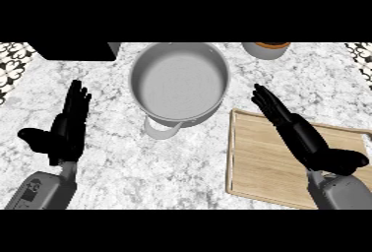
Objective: Pick the lemon from the tray and place it in the pot
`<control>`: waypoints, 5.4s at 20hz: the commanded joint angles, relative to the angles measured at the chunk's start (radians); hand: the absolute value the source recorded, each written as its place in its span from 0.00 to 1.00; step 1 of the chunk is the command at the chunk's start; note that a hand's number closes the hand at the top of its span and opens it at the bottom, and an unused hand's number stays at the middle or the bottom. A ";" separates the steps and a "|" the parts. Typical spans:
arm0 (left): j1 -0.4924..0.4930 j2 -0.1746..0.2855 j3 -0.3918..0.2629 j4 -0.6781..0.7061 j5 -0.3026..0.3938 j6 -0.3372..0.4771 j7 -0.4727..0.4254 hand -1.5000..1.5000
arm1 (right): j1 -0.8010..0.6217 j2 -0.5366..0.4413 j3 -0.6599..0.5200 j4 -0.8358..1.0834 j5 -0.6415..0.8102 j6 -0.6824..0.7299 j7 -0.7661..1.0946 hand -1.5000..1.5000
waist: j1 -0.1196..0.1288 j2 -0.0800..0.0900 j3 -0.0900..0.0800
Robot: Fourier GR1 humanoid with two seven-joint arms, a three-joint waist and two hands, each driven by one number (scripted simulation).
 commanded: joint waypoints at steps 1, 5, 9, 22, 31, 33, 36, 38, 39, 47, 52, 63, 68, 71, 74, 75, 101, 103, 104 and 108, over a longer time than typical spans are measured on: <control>0.047 0.027 0.009 -0.012 -0.064 0.018 0.048 0.50 | -0.029 0.006 -0.050 -0.026 -0.014 0.030 0.073 1.00 | -0.023 -0.007 -0.006; 0.067 0.241 -0.014 0.088 -0.144 -0.007 0.177 0.50 | -0.034 -0.108 -0.098 0.075 0.016 0.048 0.055 1.00 | -0.022 -0.004 -0.005; 0.133 0.230 -0.023 0.138 -0.111 -0.008 0.239 0.50 | -0.053 -0.151 -0.262 0.084 0.278 -0.346 -0.016 0.00 | -0.073 -0.012 -0.003; 0.084 0.287 -0.011 0.034 -0.151 -0.027 0.456 0.50 | 0.231 -0.349 -0.208 -0.157 0.579 -0.337 0.123 0.00 | -0.041 -0.015 -0.009; 0.059 0.277 -0.003 0.072 -0.161 -0.071 0.441 0.50 | 0.155 -0.546 -0.098 -0.375 0.601 0.039 0.612 0.00 | -0.027 -0.007 -0.011; 0.079 0.247 -0.023 0.048 -0.176 -0.058 0.429 0.50 | 0.147 -0.576 -0.108 -0.377 0.517 0.142 0.656 0.00 | -0.023 -0.007 -0.010; 0.107 0.246 0.001 0.014 -0.172 -0.062 0.443 0.50 | 0.127 -0.534 -0.088 -0.417 0.474 0.207 0.742 0.00 | -0.020 -0.007 -0.008; 0.090 0.236 -0.007 -0.004 -0.206 -0.047 0.481 0.50 | 0.096 -0.484 -0.037 -0.446 0.515 0.222 0.842 0.00 | -0.021 -0.007 -0.007; 0.049 0.213 0.000 0.073 -0.213 -0.069 0.443 0.50 | -0.014 -0.459 -0.028 -0.351 0.516 0.257 0.860 0.00 | -0.014 -0.003 -0.008; 0.108 0.204 0.080 0.051 -0.238 -0.137 0.425 0.50 | 0.083 -0.329 -0.038 -0.247 0.699 0.229 0.757 0.00 | -0.020 -0.006 -0.006; 0.086 0.152 0.092 0.050 -0.304 -0.152 0.472 0.50 | 0.038 -0.282 -0.087 -0.176 0.729 0.318 0.749 0.00 | -0.023 -0.006 -0.007; 0.152 0.094 0.168 -0.058 -0.380 -0.185 0.515 0.50 | 0.008 -0.122 -0.097 0.025 0.947 0.250 0.579 0.00 | -0.020 -0.007 -0.006; 0.119 0.053 0.198 -0.014 -0.424 -0.215 0.500 0.50 | 0.039 -0.111 -0.137 0.023 1.003 0.284 0.578 0.00 | -0.025 -0.007 -0.007; 0.103 0.044 0.207 -0.021 -0.449 -0.219 0.538 0.50 | -0.032 -0.046 -0.133 0.142 1.029 0.280 0.579 0.00 | -0.022 -0.006 -0.006; 0.117 0.033 0.218 -0.115 -0.466 -0.240 0.611 0.50 | -0.050 -0.044 -0.166 0.110 1.033 0.352 0.595 0.00 | -0.023 -0.007 -0.006; 0.120 0.063 0.270 -0.010 -0.438 -0.282 0.501 0.50 | -0.083 -0.051 -0.157 0.234 1.066 0.307 0.521 0.00 | -0.020 -0.005 -0.007; 0.054 -0.051 0.349 0.042 -0.575 -0.344 0.499 0.50 | -0.105 -0.007 -0.248 0.453 1.255 0.094 0.202 1.00 | -0.025 -0.004 -0.006; 0.067 -0.031 0.384 0.069 -0.554 -0.364 0.478 0.50 | -0.056 0.025 -0.206 0.263 1.277 0.131 0.306 1.00 | -0.033 -0.007 -0.007; 0.115 -0.053 0.370 -0.009 -0.554 -0.371 0.487 0.50 | -0.086 0.008 -0.229 0.328 1.289 0.125 0.268 1.00 | -0.025 -0.007 -0.007; 0.080 -0.082 0.342 -0.011 -0.612 -0.326 0.525 0.50 | -0.033 0.018 -0.248 0.280 1.303 0.041 0.241 1.00 | -0.028 -0.007 -0.006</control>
